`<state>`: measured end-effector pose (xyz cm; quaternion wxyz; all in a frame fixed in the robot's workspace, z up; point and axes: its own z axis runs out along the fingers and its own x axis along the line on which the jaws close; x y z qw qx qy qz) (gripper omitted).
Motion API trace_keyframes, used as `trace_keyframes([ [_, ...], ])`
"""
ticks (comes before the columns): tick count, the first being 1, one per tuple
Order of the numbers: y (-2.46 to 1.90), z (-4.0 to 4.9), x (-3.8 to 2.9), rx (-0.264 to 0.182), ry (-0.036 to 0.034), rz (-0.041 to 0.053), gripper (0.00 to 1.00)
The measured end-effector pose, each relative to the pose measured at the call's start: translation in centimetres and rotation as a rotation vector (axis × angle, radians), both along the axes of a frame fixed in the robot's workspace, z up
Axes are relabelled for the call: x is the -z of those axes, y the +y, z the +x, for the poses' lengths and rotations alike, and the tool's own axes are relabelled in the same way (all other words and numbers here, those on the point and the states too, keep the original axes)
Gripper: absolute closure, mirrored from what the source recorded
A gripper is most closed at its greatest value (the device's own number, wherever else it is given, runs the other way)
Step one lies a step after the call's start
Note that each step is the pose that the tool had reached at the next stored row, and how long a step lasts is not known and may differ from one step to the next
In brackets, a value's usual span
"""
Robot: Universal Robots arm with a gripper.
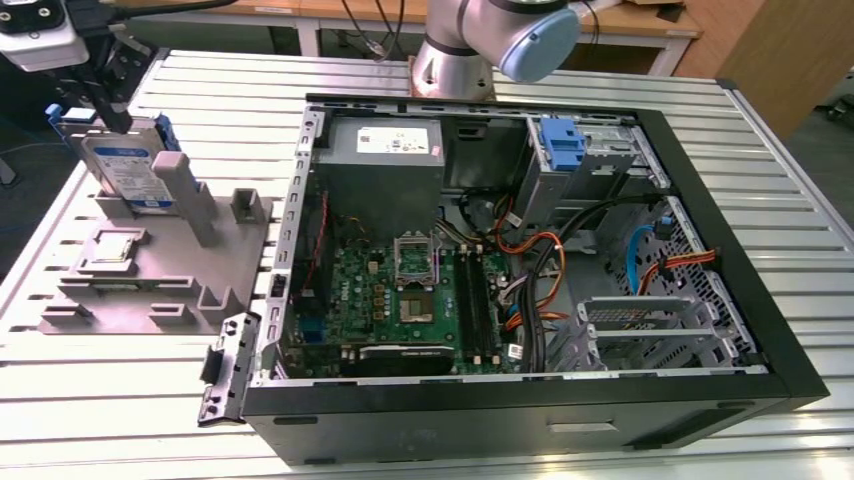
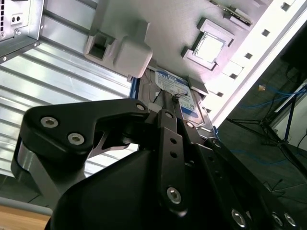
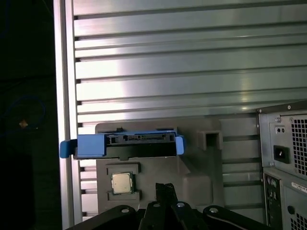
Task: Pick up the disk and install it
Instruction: 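Reach for the disk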
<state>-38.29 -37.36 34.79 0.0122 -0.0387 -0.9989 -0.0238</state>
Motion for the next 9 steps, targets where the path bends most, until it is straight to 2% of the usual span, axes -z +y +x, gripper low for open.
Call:
trace_keyframes([
  [3, 0.25, -0.09, 0.04, 0.000, -0.0003, 0.0003, 0.90],
  [6, 0.48, -0.87, 0.08, 0.000, -0.0003, 0.0003, 0.90],
  [9, 1.27, -1.69, 0.13, 0.000, -0.0002, 0.0002, 0.90],
])
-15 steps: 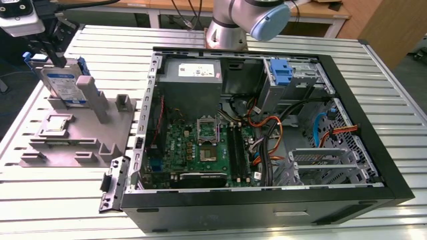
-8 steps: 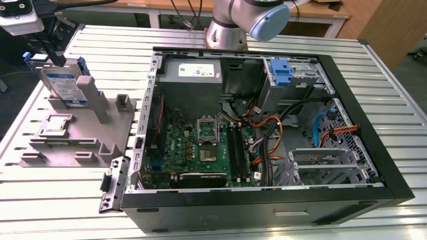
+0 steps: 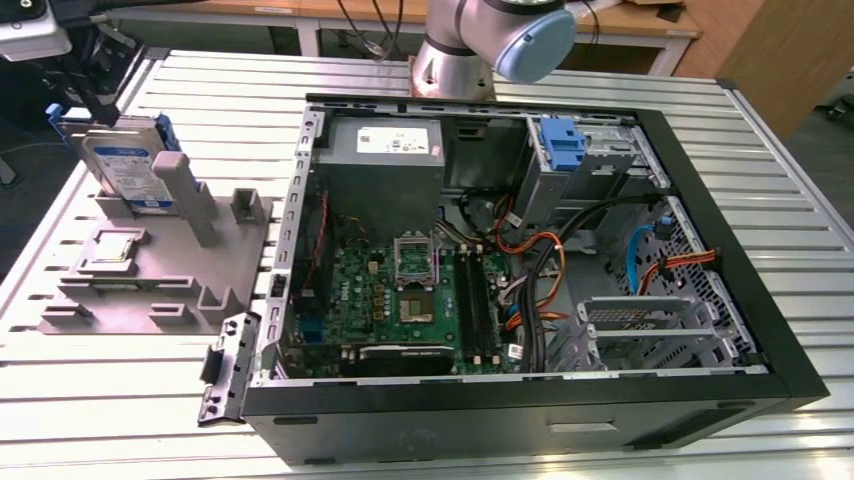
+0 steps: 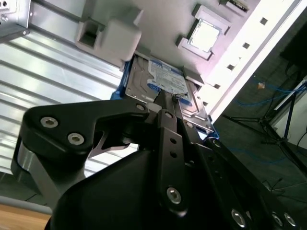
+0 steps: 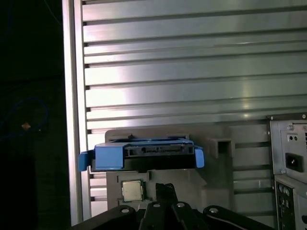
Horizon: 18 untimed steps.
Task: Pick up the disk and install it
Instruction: 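Reach for the disk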
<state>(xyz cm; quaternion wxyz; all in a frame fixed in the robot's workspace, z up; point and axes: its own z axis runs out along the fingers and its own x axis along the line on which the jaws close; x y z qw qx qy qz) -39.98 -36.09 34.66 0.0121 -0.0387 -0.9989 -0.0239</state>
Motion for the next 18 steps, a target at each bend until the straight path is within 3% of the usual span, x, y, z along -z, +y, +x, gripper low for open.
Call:
trace_keyframes([
  [3, 0.68, -0.60, 0.06, 0.000, 0.0000, 0.0000, 0.90],
  [7, 1.23, -1.74, 0.18, 0.000, 0.0000, 0.0000, 0.90],
  [14, 1.93, -3.56, 0.39, 0.000, 0.0001, 0.0000, 0.90],
  [18, 2.03, -4.18, 0.45, 0.000, 0.0001, 0.0000, 0.90],
])
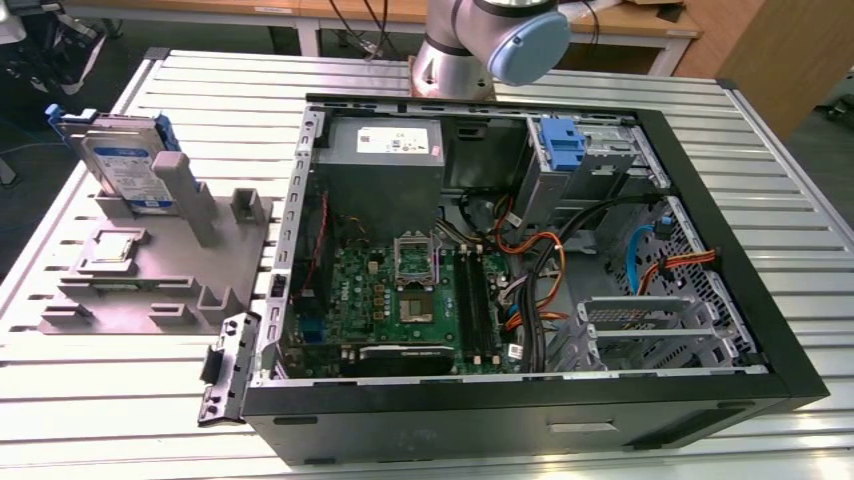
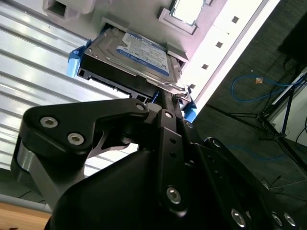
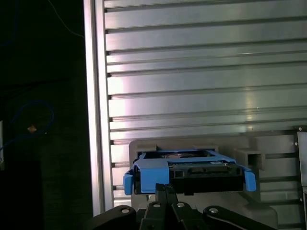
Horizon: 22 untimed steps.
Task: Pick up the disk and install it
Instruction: 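Reach for the disk, then pick up the disk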
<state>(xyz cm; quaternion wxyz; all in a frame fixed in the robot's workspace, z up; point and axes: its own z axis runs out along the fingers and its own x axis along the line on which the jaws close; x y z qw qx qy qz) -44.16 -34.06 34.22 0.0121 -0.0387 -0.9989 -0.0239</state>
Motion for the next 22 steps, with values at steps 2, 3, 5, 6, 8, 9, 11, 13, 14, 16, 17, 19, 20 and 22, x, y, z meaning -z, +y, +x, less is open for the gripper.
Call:
trace_keyframes([
  [2, 0.00, -0.02, 0.00, 0.000, -0.0001, 0.0000, 0.90],
  [3, 0.00, -0.03, 0.00, 0.000, 0.0000, 0.0000, 0.90],
  [5, 0.00, -0.03, 0.00, 0.000, -0.0001, 0.0001, 0.90],
  [6, 0.00, -0.03, 0.00, 0.000, 0.0000, 0.0000, 0.90],
  [8, 0.00, -0.04, 0.00, 0.000, 0.0000, 0.0000, 0.90],
  [9, 0.00, -0.04, 0.00, 0.000, 0.0000, 0.0000, 0.90],
  [11, 0.00, -0.04, 0.00, 0.000, -0.0001, 0.0000, 0.90],
  [13, 0.00, -0.04, 0.00, 0.000, -0.0001, 0.0000, 0.90],
  [14, 0.00, -0.04, 0.00, -0.002, -0.0001, 0.0001, 0.90],
  [16, 0.00, -0.05, 0.00, -0.011, 0.0001, 0.0000, 0.90],
  [17, 0.00, -0.05, 0.00, -0.020, 0.0000, 0.0000, 0.90],
  [19, 0.00, -0.04, 0.00, -0.044, 0.0000, 0.0000, 0.90],
  [20, 0.00, -0.04, 0.00, -0.058, 0.0000, 0.0000, 0.90],
  [22, 0.00, -0.04, 0.00, -0.089, -0.0001, 0.0001, 0.90],
])
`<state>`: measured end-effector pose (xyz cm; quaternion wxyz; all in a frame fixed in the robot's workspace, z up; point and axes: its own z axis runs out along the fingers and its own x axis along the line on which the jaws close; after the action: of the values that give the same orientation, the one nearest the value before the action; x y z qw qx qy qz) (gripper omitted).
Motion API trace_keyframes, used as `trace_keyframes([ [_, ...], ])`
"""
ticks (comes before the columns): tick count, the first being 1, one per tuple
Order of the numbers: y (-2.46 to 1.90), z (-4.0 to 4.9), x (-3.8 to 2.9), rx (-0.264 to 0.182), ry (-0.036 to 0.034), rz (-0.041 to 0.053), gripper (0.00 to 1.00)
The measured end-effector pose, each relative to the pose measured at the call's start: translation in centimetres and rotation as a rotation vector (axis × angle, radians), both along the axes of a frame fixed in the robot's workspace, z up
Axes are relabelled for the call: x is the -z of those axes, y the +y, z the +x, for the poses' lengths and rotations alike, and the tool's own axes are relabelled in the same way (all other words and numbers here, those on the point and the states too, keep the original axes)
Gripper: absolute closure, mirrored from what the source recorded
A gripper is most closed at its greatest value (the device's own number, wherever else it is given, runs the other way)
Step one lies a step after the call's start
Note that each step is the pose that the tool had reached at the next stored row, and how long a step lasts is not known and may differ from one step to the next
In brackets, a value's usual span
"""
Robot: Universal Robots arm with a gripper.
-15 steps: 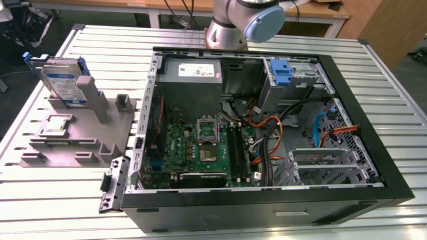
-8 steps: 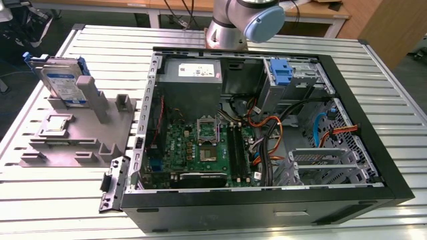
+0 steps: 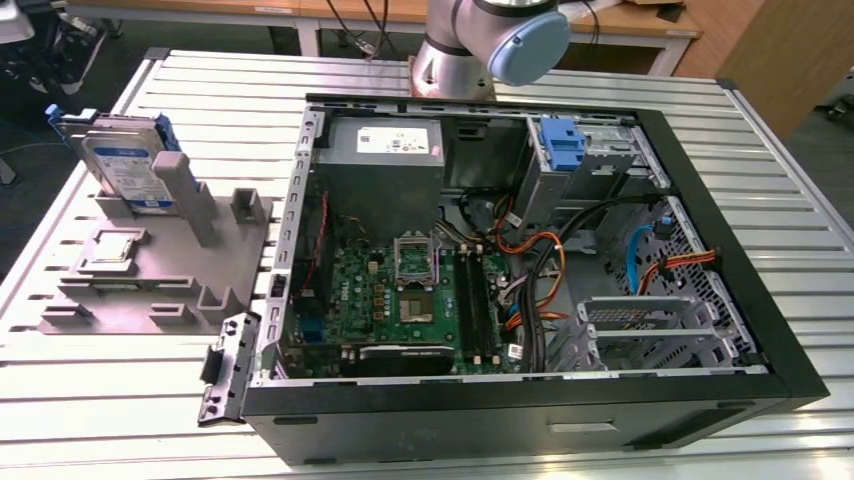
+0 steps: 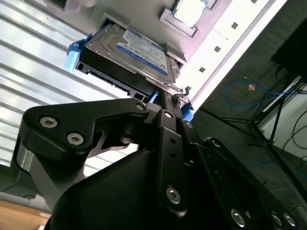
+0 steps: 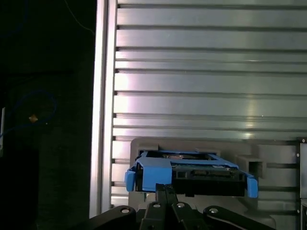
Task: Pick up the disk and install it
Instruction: 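Pick up the disk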
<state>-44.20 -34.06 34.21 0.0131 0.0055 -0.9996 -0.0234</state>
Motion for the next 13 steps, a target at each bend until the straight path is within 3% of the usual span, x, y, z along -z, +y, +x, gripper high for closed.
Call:
trace_keyframes([
  [13, 0.00, 0.00, -0.01, -0.120, 0.0001, -0.0001, 0.90],
])
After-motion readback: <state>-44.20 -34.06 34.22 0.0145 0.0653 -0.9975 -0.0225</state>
